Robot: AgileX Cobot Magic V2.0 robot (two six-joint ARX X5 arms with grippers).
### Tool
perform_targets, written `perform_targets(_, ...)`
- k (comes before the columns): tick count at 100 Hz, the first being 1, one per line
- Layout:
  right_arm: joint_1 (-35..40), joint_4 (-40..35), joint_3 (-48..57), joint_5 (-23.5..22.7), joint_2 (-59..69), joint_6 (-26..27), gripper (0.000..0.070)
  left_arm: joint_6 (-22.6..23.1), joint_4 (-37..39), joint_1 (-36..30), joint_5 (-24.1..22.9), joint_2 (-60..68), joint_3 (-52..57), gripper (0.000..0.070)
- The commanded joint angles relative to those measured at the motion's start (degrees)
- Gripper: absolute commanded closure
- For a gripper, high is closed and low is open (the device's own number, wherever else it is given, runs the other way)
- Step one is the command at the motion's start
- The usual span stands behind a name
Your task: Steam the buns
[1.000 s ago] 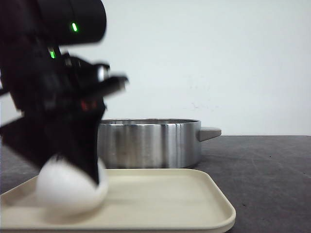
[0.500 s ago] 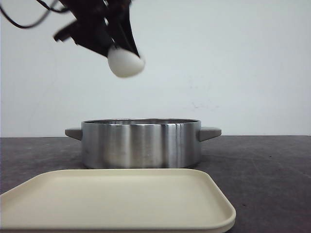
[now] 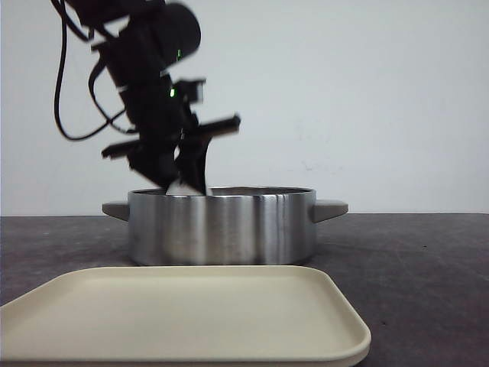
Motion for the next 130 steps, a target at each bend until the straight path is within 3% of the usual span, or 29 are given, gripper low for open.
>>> perform_targets(1,0.63,-0.11,1.01,0.24,0.48,-0.48,0.0692,-0.07,0.39,-0.31,-0.11,1.38,1.55,0.0575)
perform_targets(14,0.63,-0.42,1.01,0.22,0.48,-0.48,0.0692,-0.07,0.7,-0.28,-0.11,1.66,1.57,0.0206)
perform_targets(20,0.63,-0.39,1.01,0.22,0.48,-0.46,0.0692,-0.07,0.83,-0.31,-0.11,1.66,1.81,0.0099)
perform_targets(53,0.63,-0.44,0.96,0.35,0.48,-1.66,0.0692,-0.04,-7.72,-0.26,-0.13,0.77,11.8,0.0106)
perform_targets(61,0.63,-0.85,0.94,3.23,0.48,-3.82,0.0692,-0.09,-7.89,-0.26,-0.13,-1.92,13.09,0.0111)
perform_targets(69,0.63,-1.92,0.92,7.56,0.48,-4.63,0.0692,-0.04,-7.69,-0.35,-0.37,-6.19,13.11,0.0171)
perform_targets(87,0.63,-1.9,-2.43,13.31,-2.43,-4.87,0.0691,1.97,-8.92,-0.31,-1.84,-17.31,13.09,0.0443)
perform_targets(104,0.9,6.56,-14.56,15.45,-11.67,-5.44,0.0691,5.27,-10.27,0.52,-3.52,-28.41,10.62,0.07)
perform_targets(117,1.07,15.96,-28.72,15.34,-21.44,-8.41,0.0691,4.61,-8.63,1.18,-3.52,-38.38,3.19,0.07)
perform_targets(130,1.07,23.1,-41.18,14.58,-29.57,-7.34,0.0692,2.54,-3.65,1.11,-3.45,-49.22,-8.11,0.07)
